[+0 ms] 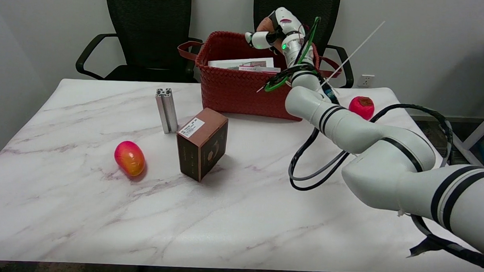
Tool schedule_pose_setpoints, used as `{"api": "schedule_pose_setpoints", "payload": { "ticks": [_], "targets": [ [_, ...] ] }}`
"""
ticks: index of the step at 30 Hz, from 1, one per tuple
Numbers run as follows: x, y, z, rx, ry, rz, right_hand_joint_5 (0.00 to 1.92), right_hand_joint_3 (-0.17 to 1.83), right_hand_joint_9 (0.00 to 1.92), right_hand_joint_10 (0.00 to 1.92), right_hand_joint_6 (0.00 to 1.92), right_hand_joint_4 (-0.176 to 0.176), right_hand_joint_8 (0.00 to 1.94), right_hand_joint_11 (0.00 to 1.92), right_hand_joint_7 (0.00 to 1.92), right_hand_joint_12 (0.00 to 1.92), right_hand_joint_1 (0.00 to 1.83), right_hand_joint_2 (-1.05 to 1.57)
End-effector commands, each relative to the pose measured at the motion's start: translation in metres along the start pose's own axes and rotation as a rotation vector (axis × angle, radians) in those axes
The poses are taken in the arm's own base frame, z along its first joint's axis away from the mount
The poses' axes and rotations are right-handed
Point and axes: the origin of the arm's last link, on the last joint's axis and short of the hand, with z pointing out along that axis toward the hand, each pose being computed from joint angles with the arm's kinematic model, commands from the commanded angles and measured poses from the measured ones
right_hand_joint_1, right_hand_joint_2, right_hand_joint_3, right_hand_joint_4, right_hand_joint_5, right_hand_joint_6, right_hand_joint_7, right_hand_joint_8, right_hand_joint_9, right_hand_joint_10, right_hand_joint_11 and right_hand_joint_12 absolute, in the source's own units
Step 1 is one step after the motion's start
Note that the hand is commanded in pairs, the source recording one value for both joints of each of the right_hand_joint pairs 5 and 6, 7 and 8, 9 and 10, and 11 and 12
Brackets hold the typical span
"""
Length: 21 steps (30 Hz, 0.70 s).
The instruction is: Place the grapes into the brown storage basket.
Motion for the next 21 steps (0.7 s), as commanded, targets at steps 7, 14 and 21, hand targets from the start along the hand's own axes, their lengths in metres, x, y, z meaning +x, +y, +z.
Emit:
{"api": "schedule_pose_setpoints", "payload": {
  "ticks": [7,14,21],
  "targets": [
    [0.006,0.035,0.003,-0.127,-0.051,-0.127,1.90,0.56,1.69,1.69,1.90,0.000,1.84,1.78,1.84,1.78,0.87,0.89],
    [0.001,0.027,0.002,-0.104,-0.057,-0.117,0.87,0.66,1.31,1.31,0.87,0.000,1.41,1.35,1.41,1.35,0.89,0.69],
    [0.006,0.017,0.003,-0.067,-0.031,-0.102,0.39,0.62,0.61,0.61,0.39,0.000,0.83,0.61,0.83,0.61,0.91,0.56]
  ]
}}
